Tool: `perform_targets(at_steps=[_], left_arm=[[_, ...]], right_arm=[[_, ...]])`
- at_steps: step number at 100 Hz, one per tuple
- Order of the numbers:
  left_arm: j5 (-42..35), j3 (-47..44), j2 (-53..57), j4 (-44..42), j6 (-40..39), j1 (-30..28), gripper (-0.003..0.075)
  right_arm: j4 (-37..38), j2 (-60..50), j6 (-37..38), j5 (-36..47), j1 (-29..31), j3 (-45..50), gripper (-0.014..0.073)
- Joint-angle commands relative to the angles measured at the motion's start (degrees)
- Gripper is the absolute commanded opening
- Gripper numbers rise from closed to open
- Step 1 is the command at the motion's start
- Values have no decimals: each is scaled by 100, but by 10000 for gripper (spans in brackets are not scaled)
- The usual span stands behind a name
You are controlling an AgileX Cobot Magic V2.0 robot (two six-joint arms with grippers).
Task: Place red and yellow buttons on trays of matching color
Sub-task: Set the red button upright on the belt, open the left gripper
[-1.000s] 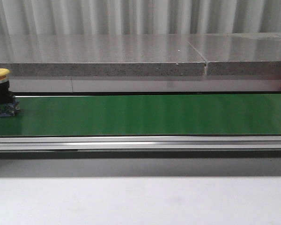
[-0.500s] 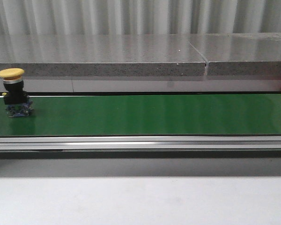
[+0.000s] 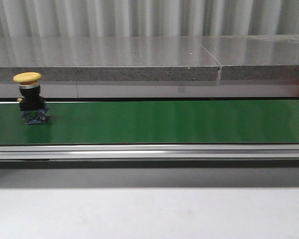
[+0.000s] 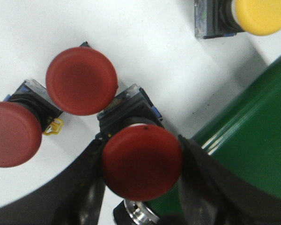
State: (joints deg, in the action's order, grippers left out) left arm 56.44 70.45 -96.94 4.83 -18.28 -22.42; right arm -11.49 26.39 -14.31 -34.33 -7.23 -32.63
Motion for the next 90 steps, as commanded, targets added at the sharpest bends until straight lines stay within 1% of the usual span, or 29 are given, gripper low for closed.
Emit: perform_targets(at_steps=[1,12,28,43,56,70,90], left_arm=[[-6,149,435,86,262,0,134],[64,185,593,133,542,0,134],[478,373,687,290,1265,0,134],[619,515,805,477,1828,89,134],[629,602,864,477,1931,249,134],[573,626,864,454,2226,576,134],[452,626,815,427,2228,903,135]], right_arm=[[-30,9,-35,392,6,-158,-58],[-30,9,-35,392,6,-158,-58],[-30,9,-35,392,6,-158,-58],[-30,9,-35,392,6,-158,-58],[-30,9,-35,392,6,-158,-58],[-30,9,-35,392,6,-158,-58],[-30,9,-35,392,6,-158,-58]])
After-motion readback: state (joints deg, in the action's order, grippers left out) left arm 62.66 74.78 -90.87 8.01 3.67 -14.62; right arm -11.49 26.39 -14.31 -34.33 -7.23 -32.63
